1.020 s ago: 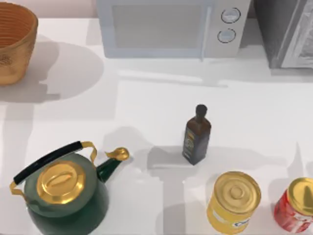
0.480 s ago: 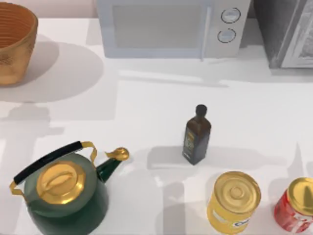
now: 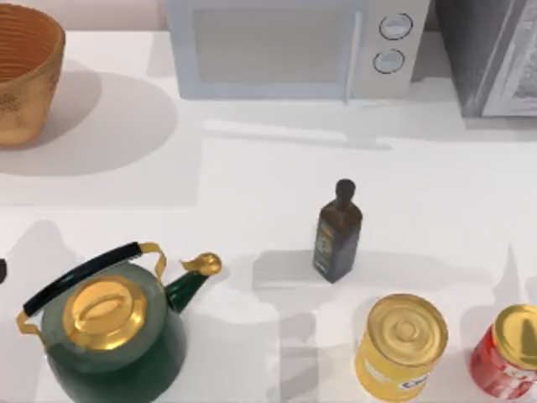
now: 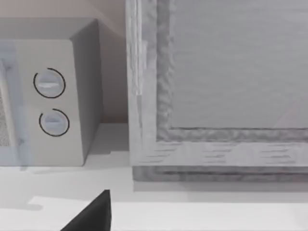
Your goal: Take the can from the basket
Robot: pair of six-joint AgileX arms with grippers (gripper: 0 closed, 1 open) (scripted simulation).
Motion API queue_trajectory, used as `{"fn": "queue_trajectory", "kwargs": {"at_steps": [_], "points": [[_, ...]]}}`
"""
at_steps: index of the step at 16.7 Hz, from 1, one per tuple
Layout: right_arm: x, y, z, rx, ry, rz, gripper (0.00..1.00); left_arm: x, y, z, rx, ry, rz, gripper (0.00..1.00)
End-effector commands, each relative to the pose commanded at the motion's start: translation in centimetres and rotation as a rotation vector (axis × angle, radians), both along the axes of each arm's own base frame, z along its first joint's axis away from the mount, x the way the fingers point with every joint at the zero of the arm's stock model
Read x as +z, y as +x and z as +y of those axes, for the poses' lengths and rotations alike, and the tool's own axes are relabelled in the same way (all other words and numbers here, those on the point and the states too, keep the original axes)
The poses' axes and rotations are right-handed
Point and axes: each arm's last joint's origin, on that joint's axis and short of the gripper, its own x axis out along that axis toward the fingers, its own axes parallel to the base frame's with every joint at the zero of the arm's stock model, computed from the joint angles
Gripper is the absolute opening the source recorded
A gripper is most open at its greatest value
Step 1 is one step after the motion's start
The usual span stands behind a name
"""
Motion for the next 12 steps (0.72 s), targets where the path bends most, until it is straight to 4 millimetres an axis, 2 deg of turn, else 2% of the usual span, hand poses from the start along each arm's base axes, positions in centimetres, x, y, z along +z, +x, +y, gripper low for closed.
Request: {"fn": "queue_trajectory", "kwargs": {"at_steps": [3,5,12], "points": [[0.0,0.0,0.0,0.000,0.000,0.000,1.00,-3.3,-0.8,-0.2,-0.006,-0.010,-0.085,0.00],[0.0,0.0,0.0,0.000,0.000,0.000,1.00,-4.6,-0.9,-0.3,-0.009,-0.018,-0.119,0.00],[0.0,0.0,0.0,0.000,0.000,0.000,1.00,-5.1,-0.9,-0.3,-0.008,-0.019,-0.127,0.00]]}}
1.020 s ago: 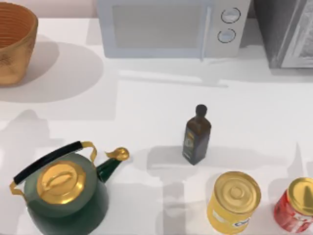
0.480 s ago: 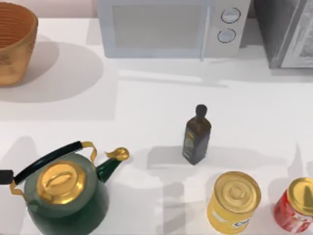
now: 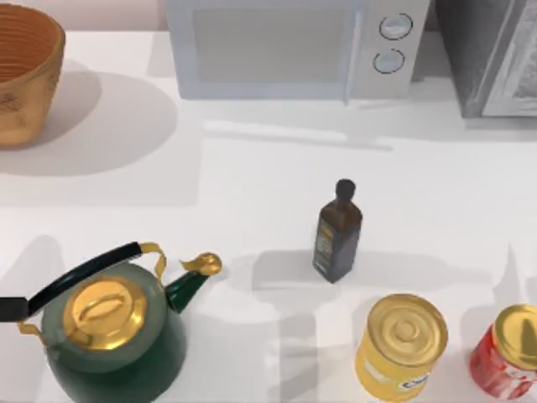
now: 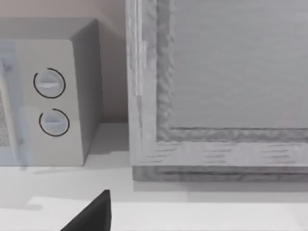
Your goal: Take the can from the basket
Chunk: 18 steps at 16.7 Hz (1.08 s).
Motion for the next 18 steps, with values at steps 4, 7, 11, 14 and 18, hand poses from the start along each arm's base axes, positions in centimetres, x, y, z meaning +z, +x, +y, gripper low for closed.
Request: {"fn": "queue_trajectory", "kwargs": {"at_steps": [4,7,11,14,18], "points": [[0.0,0.0,0.0,0.000,0.000,0.000,1.00,0.7,0.2,0.0,-0.011,-0.002,0.006,0.00],[0.0,0.0,0.0,0.000,0.000,0.000,1.00,2.4,1.0,-0.1,-0.063,-0.004,0.013,0.00],[0.0,0.0,0.0,0.000,0.000,0.000,1.00,5.7,3.6,-0.6,-0.213,-0.007,0.016,0.00],[0.0,0.0,0.0,0.000,0.000,0.000,1.00,8.1,7.2,-1.4,-0.378,-0.009,0.011,0.00],[0.0,0.0,0.0,0.000,0.000,0.000,1.00,9.3,14.1,-3.1,-0.642,-0.008,-0.002,0.00]]}}
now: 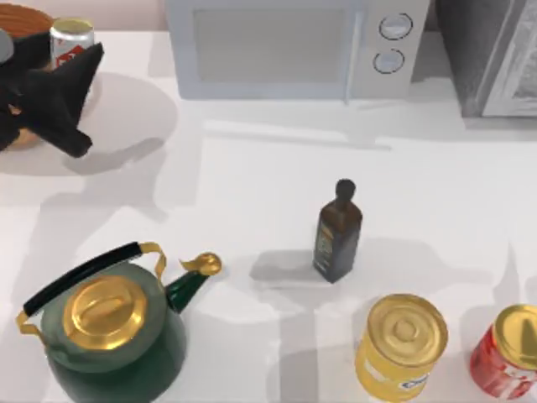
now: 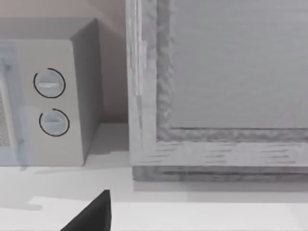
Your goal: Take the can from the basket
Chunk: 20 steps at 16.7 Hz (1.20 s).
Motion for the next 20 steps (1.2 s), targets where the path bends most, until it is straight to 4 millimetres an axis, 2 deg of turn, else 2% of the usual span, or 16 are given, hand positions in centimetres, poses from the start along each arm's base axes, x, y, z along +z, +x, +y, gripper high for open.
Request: {"fn": "queue_trajectory", "kwargs": {"at_steps": [2,4,7,9,12,15,17,20], "points": [[0.0,0.0,0.0,0.000,0.000,0.000,1.00,-0.8,3.9,-1.3,-0.140,-0.001,-0.007,0.00],[0.0,0.0,0.0,0.000,0.000,0.000,1.00,-2.6,7.7,-2.7,-0.280,0.000,-0.013,0.00],[0.0,0.0,0.0,0.000,0.000,0.000,1.00,-7.2,12.3,-5.1,-0.482,0.001,-0.019,0.00],[0.0,0.0,0.0,0.000,0.000,0.000,1.00,-11.0,14.5,-6.7,-0.606,0.002,-0.020,0.00],[0.0,0.0,0.0,0.000,0.000,0.000,1.00,-16.8,16.0,-8.9,-0.768,0.003,-0.019,0.00],[0.0,0.0,0.0,0.000,0.000,0.000,1.00,-21.2,16.1,-10.5,-0.887,0.003,-0.014,0.00],[0.0,0.0,0.0,0.000,0.000,0.000,1.00,-23.0,15.7,-11.2,-0.938,0.002,-0.008,0.00],[0.0,0.0,0.0,0.000,0.000,0.000,1.00,-23.5,15.5,-11.4,-0.952,0.001,-0.005,0.00]]}}
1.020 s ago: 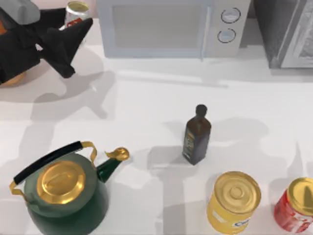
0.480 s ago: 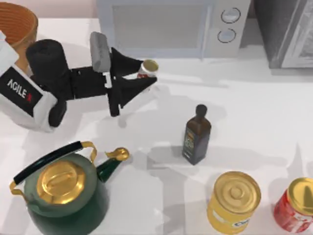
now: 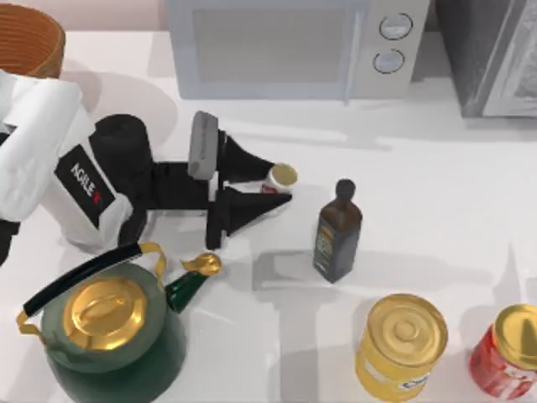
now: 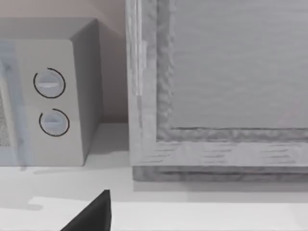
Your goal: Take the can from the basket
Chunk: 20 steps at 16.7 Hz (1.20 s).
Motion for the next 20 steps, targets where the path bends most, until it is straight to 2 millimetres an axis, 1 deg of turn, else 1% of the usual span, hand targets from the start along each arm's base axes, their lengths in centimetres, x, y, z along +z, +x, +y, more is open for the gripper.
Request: {"fn": "queue_trajectory", "kwargs": {"at_steps": [3,16,17,20], "points": [[0.00,0.00,0.00,0.000,0.000,0.000,1.00,0.00,0.00,0.00,0.000,0.000,0.000,0.00],[0.00,0.00,0.00,0.000,0.000,0.000,1.00,0.00,0.00,0.00,0.000,0.000,0.000,0.98],[0.00,0.00,0.00,0.000,0.000,0.000,1.00,0.00,0.00,0.00,0.000,0.000,0.000,1.00],[0.00,0.00,0.00,0.000,0.000,0.000,1.00,0.00,0.00,0.00,0.000,0.000,0.000,1.00]]}}
